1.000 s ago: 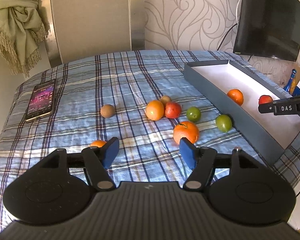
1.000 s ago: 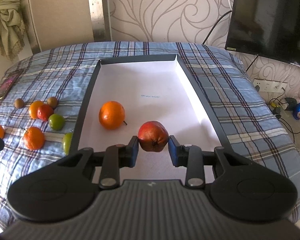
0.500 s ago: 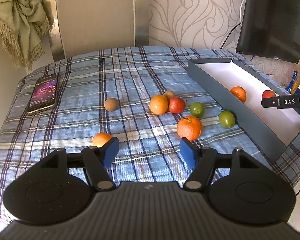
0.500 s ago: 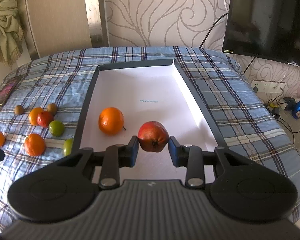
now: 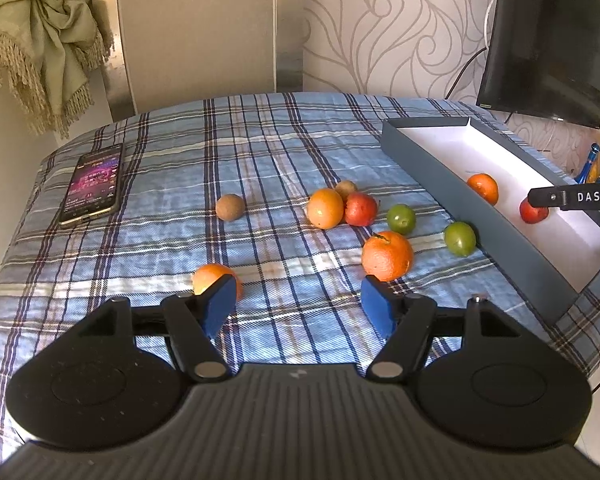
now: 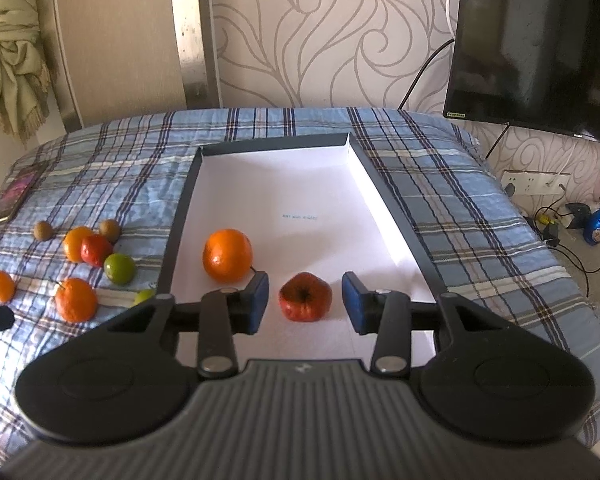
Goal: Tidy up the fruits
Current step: 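Move the right gripper to the large orange beside the green lime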
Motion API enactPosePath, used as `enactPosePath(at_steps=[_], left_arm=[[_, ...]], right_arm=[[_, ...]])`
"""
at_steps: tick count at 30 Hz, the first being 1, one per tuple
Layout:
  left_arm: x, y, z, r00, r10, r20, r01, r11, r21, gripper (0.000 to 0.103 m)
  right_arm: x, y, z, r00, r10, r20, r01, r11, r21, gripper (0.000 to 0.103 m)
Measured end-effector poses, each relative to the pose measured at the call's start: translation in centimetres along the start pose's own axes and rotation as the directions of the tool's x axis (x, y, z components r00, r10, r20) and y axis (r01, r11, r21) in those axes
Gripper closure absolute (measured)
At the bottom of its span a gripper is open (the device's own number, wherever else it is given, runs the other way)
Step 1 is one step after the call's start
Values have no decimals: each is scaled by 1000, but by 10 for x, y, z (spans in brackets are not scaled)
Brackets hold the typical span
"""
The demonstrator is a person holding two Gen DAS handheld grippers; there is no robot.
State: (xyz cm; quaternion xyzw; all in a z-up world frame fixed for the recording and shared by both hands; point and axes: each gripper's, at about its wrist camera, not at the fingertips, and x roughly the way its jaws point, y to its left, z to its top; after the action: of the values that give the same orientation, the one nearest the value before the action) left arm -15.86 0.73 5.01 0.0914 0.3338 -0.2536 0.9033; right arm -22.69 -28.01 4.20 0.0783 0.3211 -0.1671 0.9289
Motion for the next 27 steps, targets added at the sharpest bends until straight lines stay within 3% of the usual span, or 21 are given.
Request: enactPosePath(at_steps=[27], left_arm=[[-1,17,-3,998,57,5,-57,998,-35,30]], right_arm=[[-23,16,1,998,29,52,-30,999,11,60]])
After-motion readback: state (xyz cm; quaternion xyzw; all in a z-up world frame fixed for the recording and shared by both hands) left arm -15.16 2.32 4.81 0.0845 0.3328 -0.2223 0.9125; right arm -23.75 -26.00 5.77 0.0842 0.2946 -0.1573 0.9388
